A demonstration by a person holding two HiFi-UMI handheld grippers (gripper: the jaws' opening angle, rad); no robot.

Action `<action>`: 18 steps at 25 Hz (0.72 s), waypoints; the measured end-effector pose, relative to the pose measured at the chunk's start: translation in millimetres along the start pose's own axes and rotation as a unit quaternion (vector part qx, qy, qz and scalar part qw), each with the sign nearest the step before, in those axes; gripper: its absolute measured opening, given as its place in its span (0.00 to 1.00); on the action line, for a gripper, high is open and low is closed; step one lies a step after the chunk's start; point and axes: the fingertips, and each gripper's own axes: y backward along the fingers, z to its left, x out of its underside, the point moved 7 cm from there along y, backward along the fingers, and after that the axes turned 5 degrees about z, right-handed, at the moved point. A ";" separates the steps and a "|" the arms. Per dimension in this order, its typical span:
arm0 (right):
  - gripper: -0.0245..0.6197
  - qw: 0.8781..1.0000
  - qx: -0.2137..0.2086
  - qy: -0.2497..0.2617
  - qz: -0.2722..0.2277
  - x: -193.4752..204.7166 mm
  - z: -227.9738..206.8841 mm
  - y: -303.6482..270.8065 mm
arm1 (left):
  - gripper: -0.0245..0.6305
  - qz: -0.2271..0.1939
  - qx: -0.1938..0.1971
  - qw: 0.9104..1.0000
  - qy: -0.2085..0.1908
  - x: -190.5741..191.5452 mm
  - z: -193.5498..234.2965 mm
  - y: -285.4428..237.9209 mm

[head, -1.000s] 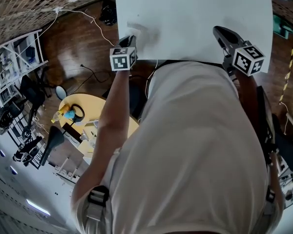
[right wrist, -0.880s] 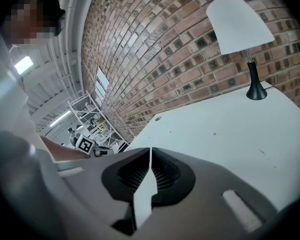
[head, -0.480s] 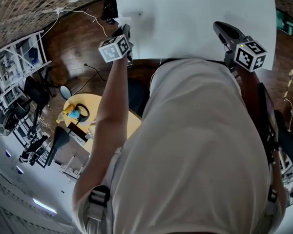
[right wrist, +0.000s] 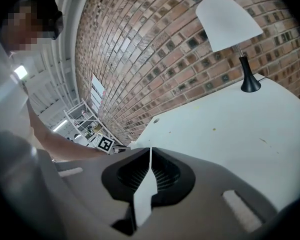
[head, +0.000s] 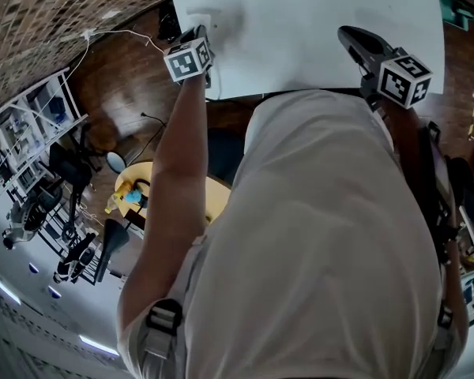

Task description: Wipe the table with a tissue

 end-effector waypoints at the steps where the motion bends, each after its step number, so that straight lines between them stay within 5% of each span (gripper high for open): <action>1: 0.07 1.000 0.004 -0.005 -0.002 1.6 -0.5 2.5 | 0.07 0.007 -0.005 1.000 -0.005 -1.3 3.5 -3.7; 9: 0.07 0.999 0.027 -0.031 -0.022 10.6 -9.6 17.3 | 0.07 0.033 -0.027 0.998 -0.043 0.2 -4.2 -17.5; 18: 0.07 0.999 0.024 -0.028 -0.023 6.9 -11.3 12.4 | 0.07 0.037 0.006 0.996 -0.075 8.2 -60.6 -17.3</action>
